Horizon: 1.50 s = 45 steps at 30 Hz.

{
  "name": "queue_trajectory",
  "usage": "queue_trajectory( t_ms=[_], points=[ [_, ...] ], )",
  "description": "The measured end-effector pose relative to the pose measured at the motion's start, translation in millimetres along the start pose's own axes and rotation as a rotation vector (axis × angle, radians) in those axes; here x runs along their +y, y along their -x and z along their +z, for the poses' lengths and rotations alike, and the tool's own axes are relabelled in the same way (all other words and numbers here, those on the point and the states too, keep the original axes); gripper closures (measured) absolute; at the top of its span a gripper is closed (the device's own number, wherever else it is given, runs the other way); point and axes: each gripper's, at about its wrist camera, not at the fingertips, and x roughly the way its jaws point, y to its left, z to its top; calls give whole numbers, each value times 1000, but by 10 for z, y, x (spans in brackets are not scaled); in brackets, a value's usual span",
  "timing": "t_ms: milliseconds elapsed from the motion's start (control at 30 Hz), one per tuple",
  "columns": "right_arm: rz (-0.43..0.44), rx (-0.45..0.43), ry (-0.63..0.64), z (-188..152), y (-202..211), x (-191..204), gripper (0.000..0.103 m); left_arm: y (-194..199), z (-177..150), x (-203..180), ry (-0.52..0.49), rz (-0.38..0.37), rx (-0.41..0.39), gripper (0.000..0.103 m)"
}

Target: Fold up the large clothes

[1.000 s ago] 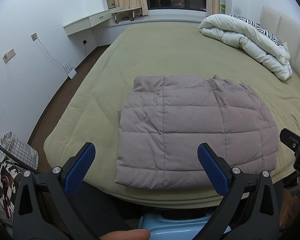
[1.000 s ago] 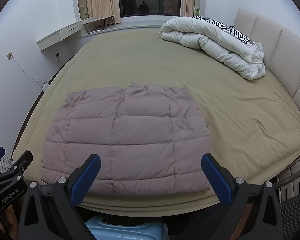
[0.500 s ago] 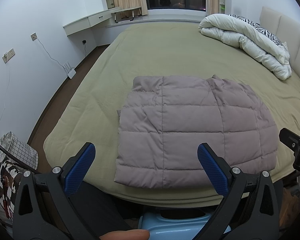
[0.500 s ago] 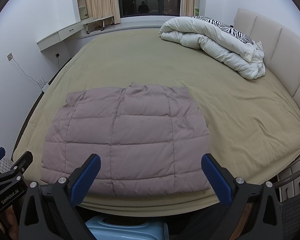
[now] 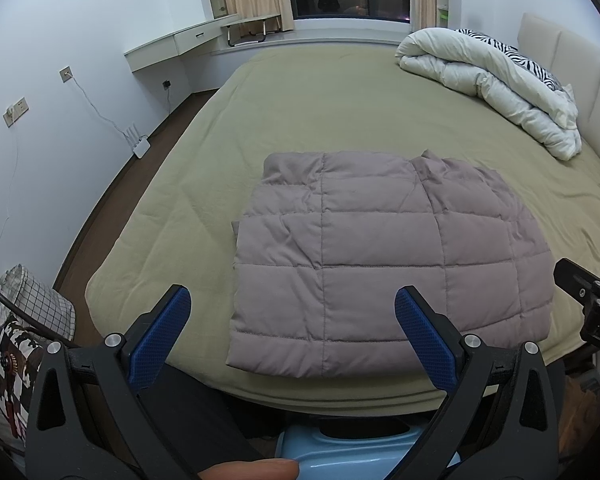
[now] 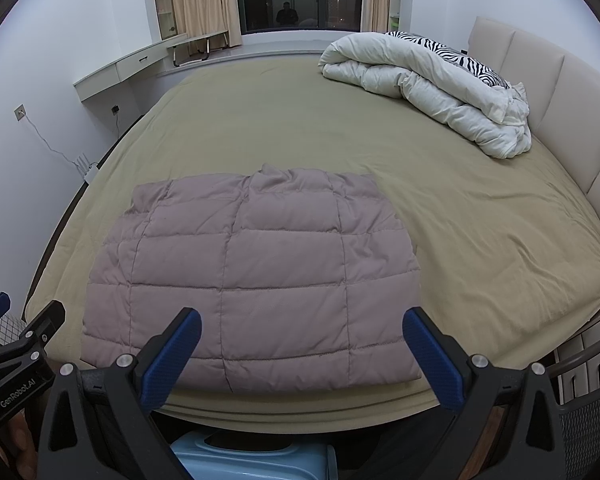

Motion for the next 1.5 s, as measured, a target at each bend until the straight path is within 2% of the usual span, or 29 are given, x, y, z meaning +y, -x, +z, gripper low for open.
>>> queue_trajectory(
  t_ms=[1200,1500],
  points=[
    [0,5,-2,-58,-23,23,0,-41,30,32,-1,-29,13,0],
    [0,9,-7,-60,-50,-9,0,-30,23,44,-8,-30,-8,0]
  ],
)
